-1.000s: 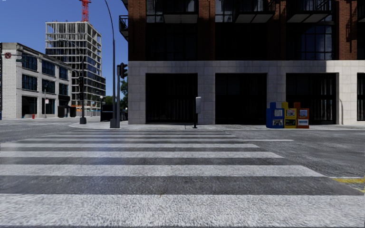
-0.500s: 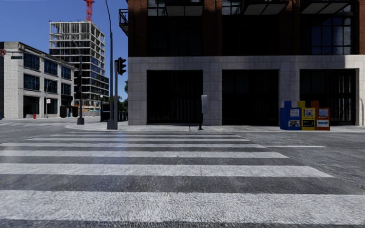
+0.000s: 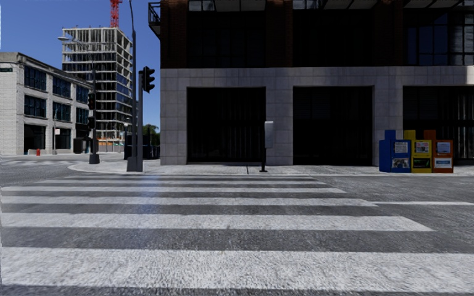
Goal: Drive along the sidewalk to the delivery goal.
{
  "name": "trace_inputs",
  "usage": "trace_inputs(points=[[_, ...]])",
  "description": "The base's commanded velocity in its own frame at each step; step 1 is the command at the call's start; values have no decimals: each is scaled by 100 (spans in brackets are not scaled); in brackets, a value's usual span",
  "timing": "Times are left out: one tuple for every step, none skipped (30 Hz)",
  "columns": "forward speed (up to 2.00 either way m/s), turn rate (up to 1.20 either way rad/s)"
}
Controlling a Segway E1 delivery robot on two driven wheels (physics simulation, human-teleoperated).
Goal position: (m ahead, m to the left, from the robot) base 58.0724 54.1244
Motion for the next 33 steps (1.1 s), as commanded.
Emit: trace_inputs(points=[[196,0],[196,0],[196,0],[196,0],[196,0],[196,0],[196,0],[196,0],[196,0],[196,0],[196,0],[196,2],[196,2],[196,4],[196,6],[196,8],[196,8],[196,9],[196,9],[196,9],[196,9],[196,10],[196,10],[196,10],[196,10],[196,10],[196,10],[196,11],[196,11],[196,12],[196,17],[196,21],[196,21]])
